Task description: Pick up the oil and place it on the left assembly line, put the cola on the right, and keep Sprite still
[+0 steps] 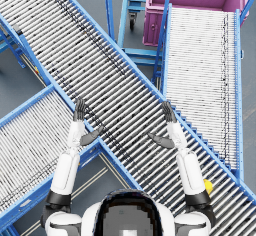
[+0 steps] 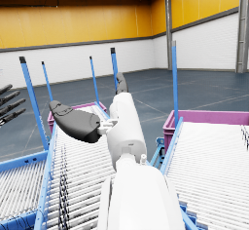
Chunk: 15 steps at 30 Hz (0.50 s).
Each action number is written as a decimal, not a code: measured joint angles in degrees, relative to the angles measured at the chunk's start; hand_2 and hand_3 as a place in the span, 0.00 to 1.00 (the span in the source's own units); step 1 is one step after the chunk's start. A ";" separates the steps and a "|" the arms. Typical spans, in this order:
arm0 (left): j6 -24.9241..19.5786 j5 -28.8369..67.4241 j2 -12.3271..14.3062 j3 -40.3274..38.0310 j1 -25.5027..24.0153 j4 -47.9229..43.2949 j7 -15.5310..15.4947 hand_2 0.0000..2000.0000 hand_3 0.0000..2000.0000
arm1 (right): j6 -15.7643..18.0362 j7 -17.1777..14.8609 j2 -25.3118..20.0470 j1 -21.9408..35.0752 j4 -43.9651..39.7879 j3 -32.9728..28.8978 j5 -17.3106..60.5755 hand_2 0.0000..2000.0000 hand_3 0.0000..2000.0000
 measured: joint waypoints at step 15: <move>0.00 0.00 0.00 0.00 0.00 0.00 0.00 0.00 0.00 | 0.00 0.00 0.00 0.00 0.00 0.00 0.00 0.00 0.00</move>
